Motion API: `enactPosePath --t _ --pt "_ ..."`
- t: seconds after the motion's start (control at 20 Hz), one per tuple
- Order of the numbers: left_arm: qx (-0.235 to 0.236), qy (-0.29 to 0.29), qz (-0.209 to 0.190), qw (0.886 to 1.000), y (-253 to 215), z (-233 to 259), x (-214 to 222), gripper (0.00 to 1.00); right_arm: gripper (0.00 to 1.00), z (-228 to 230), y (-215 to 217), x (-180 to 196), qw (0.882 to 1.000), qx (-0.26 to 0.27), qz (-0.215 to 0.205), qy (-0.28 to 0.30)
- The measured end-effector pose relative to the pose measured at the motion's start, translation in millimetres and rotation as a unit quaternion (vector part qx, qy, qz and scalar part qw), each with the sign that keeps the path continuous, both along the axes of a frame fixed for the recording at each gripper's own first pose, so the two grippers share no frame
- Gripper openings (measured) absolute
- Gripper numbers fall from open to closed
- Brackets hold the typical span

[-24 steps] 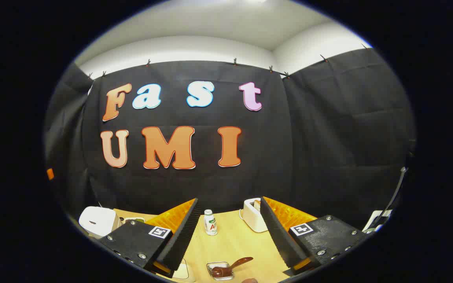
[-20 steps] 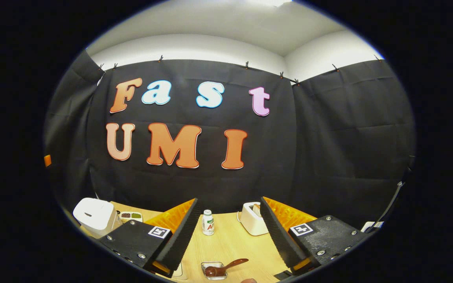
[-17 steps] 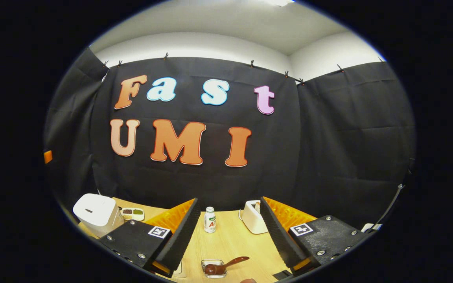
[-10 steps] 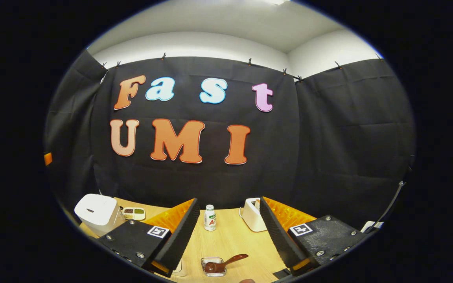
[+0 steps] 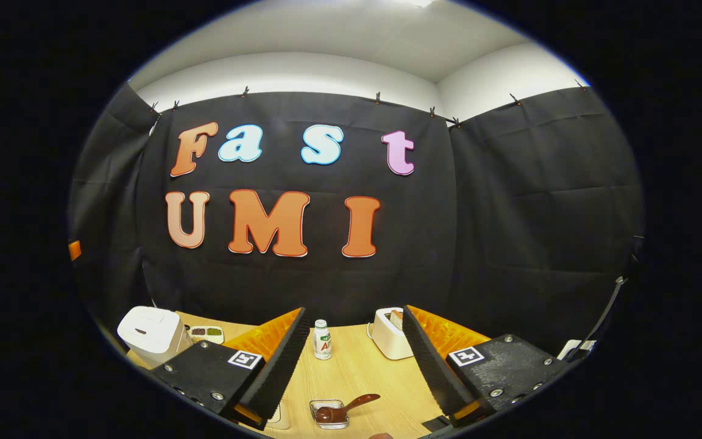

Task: Close the left gripper, press the button to open the rice cooker; take a wooden spoon from the chopstick holder with the right hand, scoop a spoonful of rice and pour it into the rice cooker, then put the wooden spoon back into the chopstick holder.

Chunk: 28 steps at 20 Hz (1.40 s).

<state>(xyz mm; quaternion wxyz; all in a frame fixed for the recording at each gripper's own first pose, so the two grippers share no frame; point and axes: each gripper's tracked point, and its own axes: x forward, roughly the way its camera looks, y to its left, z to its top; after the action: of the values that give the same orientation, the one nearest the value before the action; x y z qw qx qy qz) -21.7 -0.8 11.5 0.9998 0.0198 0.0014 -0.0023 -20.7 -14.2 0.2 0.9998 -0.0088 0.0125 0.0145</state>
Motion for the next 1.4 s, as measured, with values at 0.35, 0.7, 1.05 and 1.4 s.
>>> enactPosePath --t 0.35,0.7,1.05,1.4 --pt "0.021 -0.013 0.018 1.000 9.7 8.7 -1.6 1.00 0.96 -2.4 9.4 1.7 1.000 -0.004 0.008 0.000" --pt "0.007 0.004 0.023 1.000 17.2 -1.3 3.6 0.78 0.96 -3.6 6.9 3.8 1.000 -0.014 0.000 0.001" --pt "0.005 -0.001 0.025 1.000 19.3 -4.0 3.7 0.41 1.00 -6.7 11.4 6.8 1.000 -0.021 0.004 0.002" --pt "0.006 0.027 0.039 0.999 28.0 -21.5 8.5 0.13 0.96 -10.1 10.9 10.1 1.000 -0.025 0.000 0.007"
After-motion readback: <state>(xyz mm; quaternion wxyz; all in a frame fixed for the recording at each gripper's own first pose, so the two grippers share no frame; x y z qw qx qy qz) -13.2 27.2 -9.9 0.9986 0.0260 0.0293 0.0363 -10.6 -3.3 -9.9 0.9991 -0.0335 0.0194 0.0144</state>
